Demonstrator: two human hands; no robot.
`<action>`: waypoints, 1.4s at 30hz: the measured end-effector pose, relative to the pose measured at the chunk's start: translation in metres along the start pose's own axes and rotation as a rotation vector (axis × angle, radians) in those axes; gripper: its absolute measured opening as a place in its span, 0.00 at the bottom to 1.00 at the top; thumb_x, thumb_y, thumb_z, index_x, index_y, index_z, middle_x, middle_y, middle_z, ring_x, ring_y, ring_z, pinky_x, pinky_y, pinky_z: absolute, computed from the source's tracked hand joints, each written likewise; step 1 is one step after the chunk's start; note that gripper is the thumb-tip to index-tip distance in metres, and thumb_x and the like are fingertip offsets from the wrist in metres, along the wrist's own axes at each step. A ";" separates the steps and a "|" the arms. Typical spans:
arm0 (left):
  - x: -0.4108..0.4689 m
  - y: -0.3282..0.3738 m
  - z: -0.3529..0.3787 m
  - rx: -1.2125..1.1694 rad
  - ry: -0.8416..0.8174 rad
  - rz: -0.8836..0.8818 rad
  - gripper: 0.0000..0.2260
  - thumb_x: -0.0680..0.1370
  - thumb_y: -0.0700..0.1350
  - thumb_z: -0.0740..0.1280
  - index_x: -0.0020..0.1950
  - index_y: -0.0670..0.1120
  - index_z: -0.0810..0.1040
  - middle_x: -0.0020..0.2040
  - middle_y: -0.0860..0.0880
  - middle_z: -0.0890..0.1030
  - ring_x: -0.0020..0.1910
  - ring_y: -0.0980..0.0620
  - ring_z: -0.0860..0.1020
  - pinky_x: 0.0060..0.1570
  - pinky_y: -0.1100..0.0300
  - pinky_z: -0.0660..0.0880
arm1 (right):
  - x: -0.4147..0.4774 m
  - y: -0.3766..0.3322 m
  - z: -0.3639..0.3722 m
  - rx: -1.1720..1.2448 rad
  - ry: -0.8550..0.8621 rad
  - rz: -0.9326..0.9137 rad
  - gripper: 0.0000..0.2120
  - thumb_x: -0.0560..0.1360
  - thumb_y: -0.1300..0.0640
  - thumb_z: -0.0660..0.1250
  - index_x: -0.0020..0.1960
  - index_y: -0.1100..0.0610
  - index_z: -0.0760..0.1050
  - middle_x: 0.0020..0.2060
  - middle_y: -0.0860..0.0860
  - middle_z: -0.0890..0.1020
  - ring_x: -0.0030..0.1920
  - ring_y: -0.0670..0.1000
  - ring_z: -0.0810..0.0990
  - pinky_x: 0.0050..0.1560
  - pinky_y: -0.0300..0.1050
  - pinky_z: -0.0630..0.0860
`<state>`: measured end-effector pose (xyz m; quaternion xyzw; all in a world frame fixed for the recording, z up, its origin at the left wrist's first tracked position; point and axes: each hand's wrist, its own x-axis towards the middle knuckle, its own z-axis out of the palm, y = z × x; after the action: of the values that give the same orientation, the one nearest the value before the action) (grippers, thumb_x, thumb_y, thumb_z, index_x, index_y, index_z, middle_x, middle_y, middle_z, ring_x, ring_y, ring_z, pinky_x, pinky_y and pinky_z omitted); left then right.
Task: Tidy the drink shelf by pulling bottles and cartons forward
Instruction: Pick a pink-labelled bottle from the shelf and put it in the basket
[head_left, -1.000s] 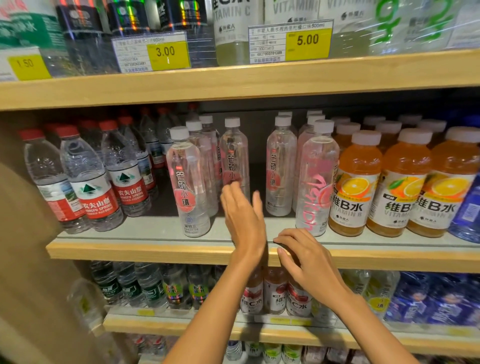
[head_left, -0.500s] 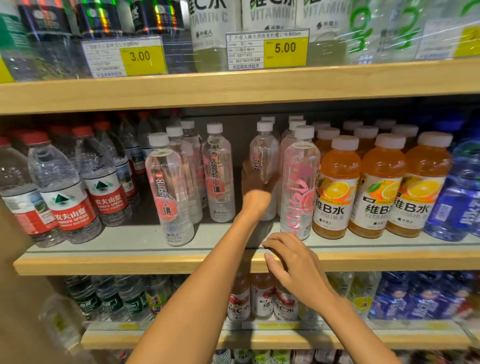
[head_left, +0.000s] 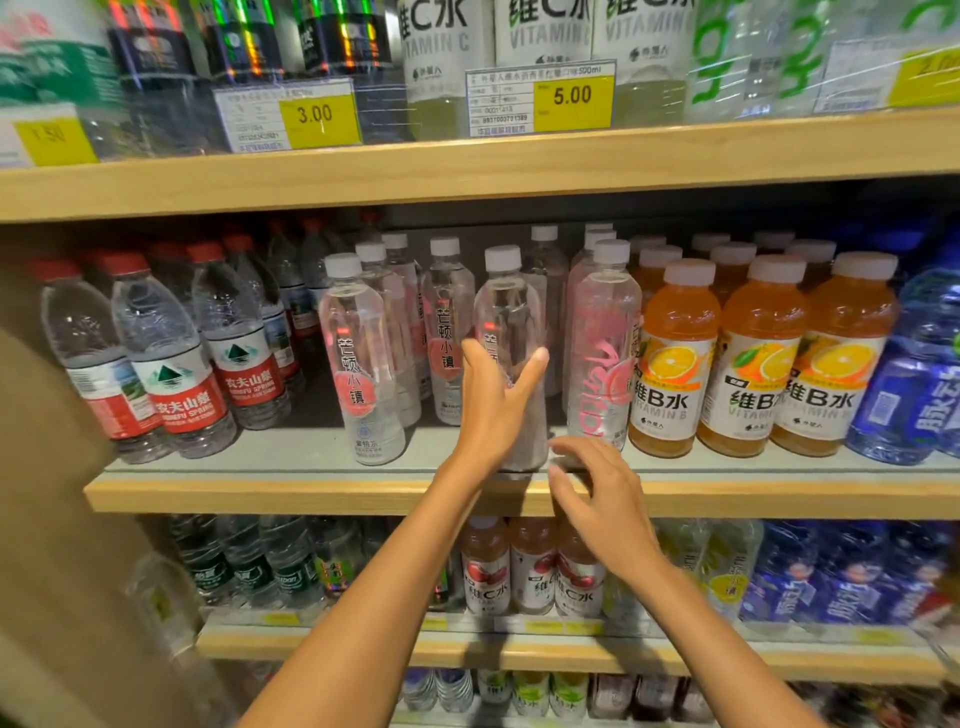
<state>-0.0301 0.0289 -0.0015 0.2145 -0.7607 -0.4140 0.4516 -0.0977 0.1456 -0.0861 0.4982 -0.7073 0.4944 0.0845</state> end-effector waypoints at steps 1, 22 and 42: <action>-0.006 0.003 -0.004 -0.064 -0.027 0.006 0.17 0.78 0.50 0.67 0.57 0.43 0.63 0.53 0.49 0.71 0.50 0.57 0.73 0.47 0.70 0.71 | 0.000 -0.002 -0.002 0.094 0.032 0.064 0.12 0.75 0.57 0.69 0.58 0.51 0.74 0.51 0.45 0.79 0.53 0.43 0.77 0.54 0.39 0.73; -0.036 0.075 -0.022 -0.377 0.172 -0.114 0.09 0.71 0.47 0.76 0.46 0.44 0.80 0.36 0.55 0.82 0.34 0.62 0.79 0.33 0.69 0.73 | -0.029 -0.058 -0.006 0.546 -0.027 0.251 0.19 0.60 0.55 0.75 0.49 0.53 0.75 0.39 0.51 0.84 0.38 0.47 0.81 0.36 0.40 0.77; 0.000 0.076 -0.035 -1.263 -0.845 -0.319 0.13 0.61 0.44 0.76 0.41 0.43 0.78 0.39 0.48 0.80 0.35 0.49 0.79 0.38 0.59 0.76 | -0.011 -0.066 -0.024 1.532 -0.876 0.329 0.31 0.66 0.48 0.76 0.62 0.62 0.73 0.48 0.57 0.80 0.45 0.55 0.81 0.47 0.48 0.79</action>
<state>0.0040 0.0571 0.0699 -0.1527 -0.4480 -0.8758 0.0948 -0.0493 0.1702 -0.0403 0.4544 -0.2148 0.6022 -0.6203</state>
